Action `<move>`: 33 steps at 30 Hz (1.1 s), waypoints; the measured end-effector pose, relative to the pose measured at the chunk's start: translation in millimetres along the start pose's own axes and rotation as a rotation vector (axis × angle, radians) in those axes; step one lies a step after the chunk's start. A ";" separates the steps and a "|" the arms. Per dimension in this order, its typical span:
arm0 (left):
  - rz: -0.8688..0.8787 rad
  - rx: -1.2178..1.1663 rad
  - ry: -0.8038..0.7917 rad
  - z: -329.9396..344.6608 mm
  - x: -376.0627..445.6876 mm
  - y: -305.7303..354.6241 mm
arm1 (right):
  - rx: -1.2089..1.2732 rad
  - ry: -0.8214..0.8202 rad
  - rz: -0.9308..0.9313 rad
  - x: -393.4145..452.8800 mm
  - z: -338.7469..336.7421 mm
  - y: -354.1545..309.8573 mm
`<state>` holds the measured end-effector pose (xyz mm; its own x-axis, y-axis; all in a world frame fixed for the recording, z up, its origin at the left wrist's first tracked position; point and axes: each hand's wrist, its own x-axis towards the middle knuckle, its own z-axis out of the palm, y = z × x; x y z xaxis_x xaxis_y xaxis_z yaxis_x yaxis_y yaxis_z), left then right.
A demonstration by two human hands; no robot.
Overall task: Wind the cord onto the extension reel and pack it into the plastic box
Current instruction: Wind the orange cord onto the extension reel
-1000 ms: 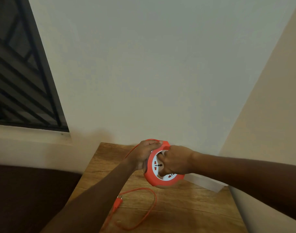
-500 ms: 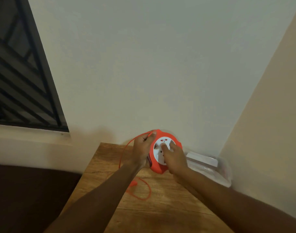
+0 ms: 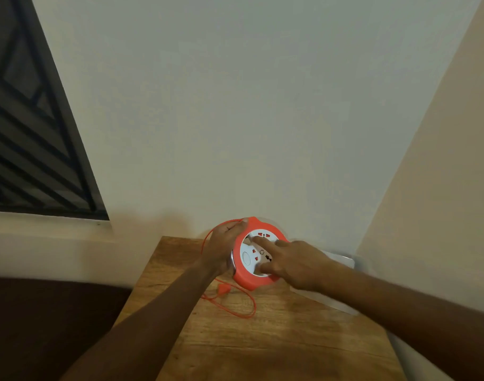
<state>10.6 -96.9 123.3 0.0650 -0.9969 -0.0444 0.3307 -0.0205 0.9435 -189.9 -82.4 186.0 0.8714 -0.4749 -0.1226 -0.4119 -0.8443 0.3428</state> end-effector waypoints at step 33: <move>0.237 0.045 0.179 28.3 2.3 -6.6 | 1.714 0.516 1.177 56.9 20.2 -43.4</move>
<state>-18.0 -101.2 126.3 0.3013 -0.9452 0.1255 0.2447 0.2038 0.9479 -127.8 -77.8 145.3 -0.0509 -0.9703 -0.2366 -0.1915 0.2420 -0.9512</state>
